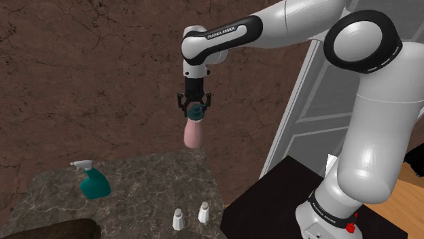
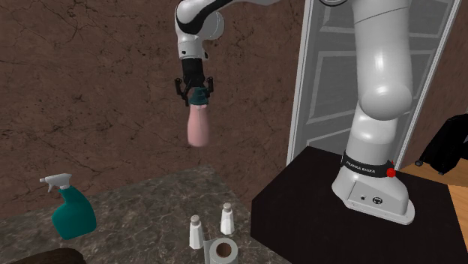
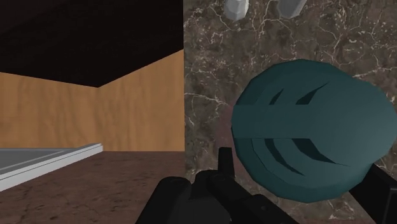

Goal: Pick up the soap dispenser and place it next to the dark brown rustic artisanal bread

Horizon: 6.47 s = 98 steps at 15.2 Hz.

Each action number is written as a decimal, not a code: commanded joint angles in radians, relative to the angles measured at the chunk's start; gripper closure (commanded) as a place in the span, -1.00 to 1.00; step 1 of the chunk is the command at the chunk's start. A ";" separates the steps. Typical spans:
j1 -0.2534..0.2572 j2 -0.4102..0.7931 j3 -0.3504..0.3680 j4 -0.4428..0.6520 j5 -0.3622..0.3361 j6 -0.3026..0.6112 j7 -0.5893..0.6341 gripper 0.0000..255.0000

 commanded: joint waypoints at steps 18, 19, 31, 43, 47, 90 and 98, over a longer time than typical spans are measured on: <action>0.105 -0.020 0.071 0.109 0.010 -0.101 0.186 1.00; 0.120 -0.014 0.079 0.115 0.009 -0.098 0.208 1.00; 0.306 0.127 0.164 0.296 -0.027 -0.096 0.476 1.00; 0.554 0.436 0.192 0.768 -0.119 -0.220 0.717 1.00; 0.546 0.426 0.192 0.696 -0.116 -0.160 0.709 1.00; 0.542 0.609 0.159 0.416 -0.143 0.292 0.652 1.00; 0.550 0.677 0.149 0.428 -0.151 0.346 0.644 1.00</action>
